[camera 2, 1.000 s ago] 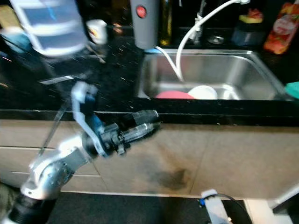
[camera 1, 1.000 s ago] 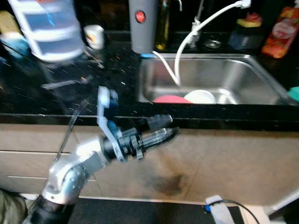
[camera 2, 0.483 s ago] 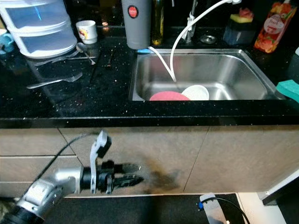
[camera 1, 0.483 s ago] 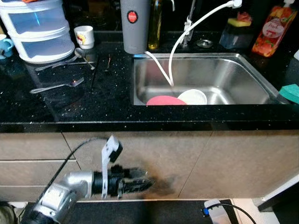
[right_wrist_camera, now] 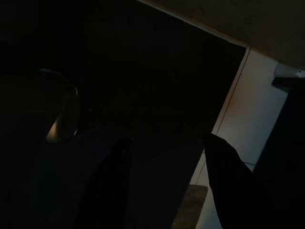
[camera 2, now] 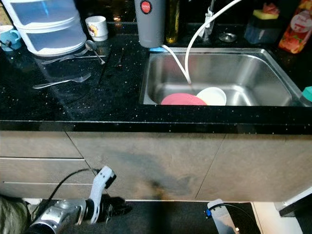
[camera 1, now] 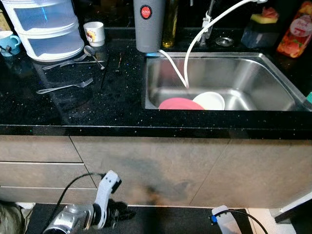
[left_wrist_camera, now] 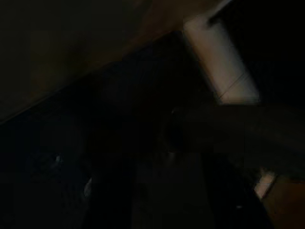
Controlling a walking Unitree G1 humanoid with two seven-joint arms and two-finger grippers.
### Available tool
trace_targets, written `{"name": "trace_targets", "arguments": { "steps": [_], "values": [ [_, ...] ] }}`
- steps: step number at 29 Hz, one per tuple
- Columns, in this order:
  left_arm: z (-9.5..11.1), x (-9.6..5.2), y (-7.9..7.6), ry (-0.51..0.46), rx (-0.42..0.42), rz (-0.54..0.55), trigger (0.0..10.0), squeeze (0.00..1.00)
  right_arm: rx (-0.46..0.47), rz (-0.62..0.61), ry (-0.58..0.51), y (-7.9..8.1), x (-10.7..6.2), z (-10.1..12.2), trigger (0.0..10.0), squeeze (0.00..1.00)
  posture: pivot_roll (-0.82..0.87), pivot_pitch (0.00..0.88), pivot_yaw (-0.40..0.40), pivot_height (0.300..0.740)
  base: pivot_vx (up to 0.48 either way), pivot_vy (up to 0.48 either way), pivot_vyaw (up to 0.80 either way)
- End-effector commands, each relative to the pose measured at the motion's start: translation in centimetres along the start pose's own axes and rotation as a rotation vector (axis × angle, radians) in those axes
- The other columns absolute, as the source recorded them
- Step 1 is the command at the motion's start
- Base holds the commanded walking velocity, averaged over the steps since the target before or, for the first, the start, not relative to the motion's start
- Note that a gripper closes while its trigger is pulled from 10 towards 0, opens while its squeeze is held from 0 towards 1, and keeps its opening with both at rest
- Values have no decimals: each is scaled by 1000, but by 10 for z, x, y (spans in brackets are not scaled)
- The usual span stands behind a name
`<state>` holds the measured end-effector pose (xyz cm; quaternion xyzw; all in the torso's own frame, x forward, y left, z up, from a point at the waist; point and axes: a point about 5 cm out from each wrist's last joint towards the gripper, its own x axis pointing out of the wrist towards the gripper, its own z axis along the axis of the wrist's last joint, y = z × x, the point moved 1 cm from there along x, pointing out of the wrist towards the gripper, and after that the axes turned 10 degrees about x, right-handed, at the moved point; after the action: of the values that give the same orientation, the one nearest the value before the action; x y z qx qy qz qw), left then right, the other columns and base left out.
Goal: Kitchen organization
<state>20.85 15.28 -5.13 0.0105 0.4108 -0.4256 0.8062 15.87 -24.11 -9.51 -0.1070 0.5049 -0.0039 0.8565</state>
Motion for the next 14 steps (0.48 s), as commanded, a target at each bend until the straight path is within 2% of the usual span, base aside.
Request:
{"name": "trace_targets", "arguments": {
  "steps": [1,6,7,9,11,14],
  "values": [
    [-8,1,1,37,8,34,10000,0,-13,2,15,0,0,-2,10000,0,-68,0,6,740,0,0,0],
    [-26,2,12,77,-106,243,10000,0,-67,6,26,-1,0,-2,10000,0,-83,0,9,740,0,0,0],
    [-26,2,12,77,-106,243,10000,0,-67,6,26,-1,0,-2,10000,0,-83,0,9,740,0,0,0],
    [-37,-1,17,119,-115,335,10000,0,-93,10,25,1,0,-1,10000,0,-76,0,19,740,0,0,0],
    [-49,-7,21,142,-159,433,10000,0,-150,20,20,2,1,1,10000,0,-63,0,21,740,0,0,0],
    [-57,-10,23,137,-226,512,10000,0,-179,19,14,2,1,3,10000,0,-60,0,20,740,0,0,0]
  ]
}}
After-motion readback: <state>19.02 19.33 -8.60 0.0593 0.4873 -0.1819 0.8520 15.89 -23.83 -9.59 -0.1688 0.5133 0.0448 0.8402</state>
